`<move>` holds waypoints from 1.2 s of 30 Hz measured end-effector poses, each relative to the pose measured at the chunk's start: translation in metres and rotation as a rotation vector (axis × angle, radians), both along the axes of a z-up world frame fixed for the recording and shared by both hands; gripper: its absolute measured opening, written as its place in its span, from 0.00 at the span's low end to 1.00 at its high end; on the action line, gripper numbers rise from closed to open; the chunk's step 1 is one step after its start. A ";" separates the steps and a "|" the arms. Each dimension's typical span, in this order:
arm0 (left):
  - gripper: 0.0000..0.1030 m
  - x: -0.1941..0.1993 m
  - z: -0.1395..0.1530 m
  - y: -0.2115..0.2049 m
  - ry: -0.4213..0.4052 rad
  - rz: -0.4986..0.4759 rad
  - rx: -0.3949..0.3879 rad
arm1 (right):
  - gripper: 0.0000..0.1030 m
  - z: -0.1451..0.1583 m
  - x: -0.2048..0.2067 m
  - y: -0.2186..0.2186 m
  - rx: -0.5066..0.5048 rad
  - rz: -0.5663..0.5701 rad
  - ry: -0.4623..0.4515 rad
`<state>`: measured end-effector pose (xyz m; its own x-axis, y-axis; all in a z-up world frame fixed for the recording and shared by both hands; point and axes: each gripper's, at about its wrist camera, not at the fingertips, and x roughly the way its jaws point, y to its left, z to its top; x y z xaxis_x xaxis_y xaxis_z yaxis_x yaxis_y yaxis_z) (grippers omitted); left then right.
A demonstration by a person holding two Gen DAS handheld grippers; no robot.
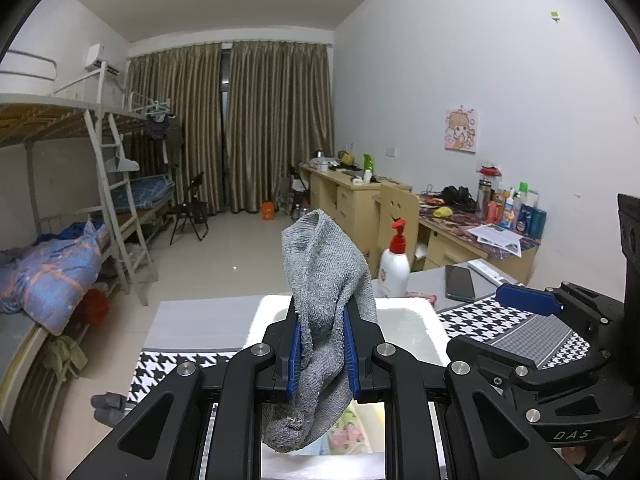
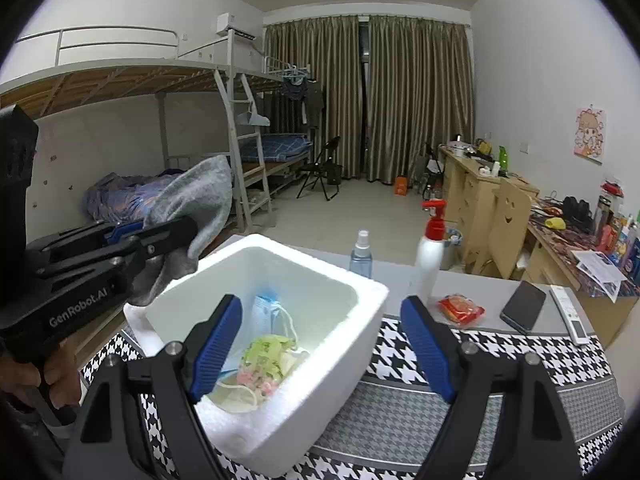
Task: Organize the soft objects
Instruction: 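Lower the grey sock over the box and open the left gripper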
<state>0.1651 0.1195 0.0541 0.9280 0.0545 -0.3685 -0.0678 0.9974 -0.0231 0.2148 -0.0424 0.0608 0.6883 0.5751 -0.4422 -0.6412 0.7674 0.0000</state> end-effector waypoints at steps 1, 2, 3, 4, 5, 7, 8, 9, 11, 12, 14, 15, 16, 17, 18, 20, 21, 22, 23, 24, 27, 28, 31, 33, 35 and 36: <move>0.19 0.001 0.000 -0.002 0.003 -0.003 0.001 | 0.83 0.000 0.000 -0.002 0.001 -0.004 -0.002; 0.19 0.002 0.000 -0.003 0.008 -0.008 0.001 | 0.83 0.000 -0.001 -0.004 0.003 -0.010 -0.003; 0.19 0.004 -0.001 -0.005 0.013 -0.014 0.003 | 0.83 0.000 -0.002 -0.006 0.005 -0.014 -0.004; 0.19 0.004 -0.001 -0.007 0.017 -0.017 0.003 | 0.83 0.000 -0.002 -0.008 0.005 -0.019 -0.006; 0.19 0.005 -0.001 -0.008 0.021 -0.021 0.003 | 0.83 0.000 -0.002 -0.010 0.004 -0.025 -0.007; 0.19 0.006 -0.002 -0.010 0.029 -0.032 0.004 | 0.83 -0.001 -0.002 -0.012 0.004 -0.032 -0.007; 0.19 0.008 -0.002 -0.012 0.032 -0.035 0.005 | 0.83 -0.001 -0.002 -0.013 0.005 -0.034 -0.006; 0.19 0.009 -0.003 -0.013 0.036 -0.038 0.006 | 0.83 -0.001 -0.002 -0.014 0.006 -0.037 -0.006; 0.19 0.011 -0.004 -0.014 0.044 -0.040 0.004 | 0.83 -0.002 -0.002 -0.017 0.009 -0.042 -0.005; 0.19 0.012 -0.005 -0.014 0.052 -0.038 0.005 | 0.83 -0.002 -0.002 -0.018 0.011 -0.045 -0.004; 0.19 0.015 -0.006 -0.016 0.063 -0.040 0.003 | 0.83 -0.003 -0.002 -0.021 0.017 -0.050 -0.001; 0.19 0.015 -0.007 -0.016 0.066 -0.042 0.004 | 0.83 -0.004 -0.002 -0.022 0.019 -0.051 0.001; 0.19 0.016 -0.007 -0.018 0.070 -0.045 0.006 | 0.83 -0.005 -0.001 -0.023 0.019 -0.053 0.002; 0.19 0.016 -0.007 -0.019 0.071 -0.048 0.007 | 0.83 -0.005 -0.001 -0.023 0.018 -0.055 0.003; 0.19 0.017 -0.008 -0.020 0.073 -0.048 0.008 | 0.83 -0.006 -0.001 -0.024 0.018 -0.056 0.004; 0.19 0.018 -0.010 -0.021 0.081 -0.047 0.009 | 0.83 -0.006 -0.002 -0.026 0.017 -0.061 0.003; 0.19 0.019 -0.011 -0.022 0.085 -0.048 0.009 | 0.83 -0.006 -0.002 -0.027 0.019 -0.062 0.003; 0.20 0.020 -0.012 -0.023 0.091 -0.047 0.010 | 0.83 -0.006 -0.003 -0.028 0.021 -0.062 0.003; 0.21 0.022 -0.013 -0.024 0.094 -0.045 0.010 | 0.83 -0.007 -0.003 -0.029 0.023 -0.065 0.004; 0.21 0.023 -0.015 -0.025 0.100 -0.042 0.011 | 0.83 -0.007 -0.002 -0.030 0.023 -0.067 0.004; 0.21 0.027 -0.018 -0.026 0.116 -0.034 0.015 | 0.83 -0.008 -0.002 -0.033 0.027 -0.071 0.008; 0.21 0.028 -0.018 -0.026 0.120 -0.032 0.016 | 0.83 -0.008 -0.002 -0.033 0.027 -0.071 0.008; 0.28 0.030 -0.020 -0.026 0.133 -0.028 0.015 | 0.83 -0.009 -0.002 -0.036 0.032 -0.072 0.008; 0.38 0.031 -0.020 -0.028 0.134 -0.027 0.021 | 0.83 -0.010 -0.002 -0.038 0.037 -0.073 0.010; 0.50 0.030 -0.021 -0.028 0.138 -0.024 0.026 | 0.83 -0.010 -0.002 -0.039 0.038 -0.078 0.010; 0.52 0.030 -0.021 -0.029 0.139 -0.021 0.029 | 0.83 -0.010 -0.002 -0.040 0.040 -0.080 0.010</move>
<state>0.1947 0.0906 0.0329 0.8690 0.0477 -0.4924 -0.0472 0.9988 0.0135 0.2124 -0.0827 0.0507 0.7280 0.5360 -0.4275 -0.5780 0.8152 0.0377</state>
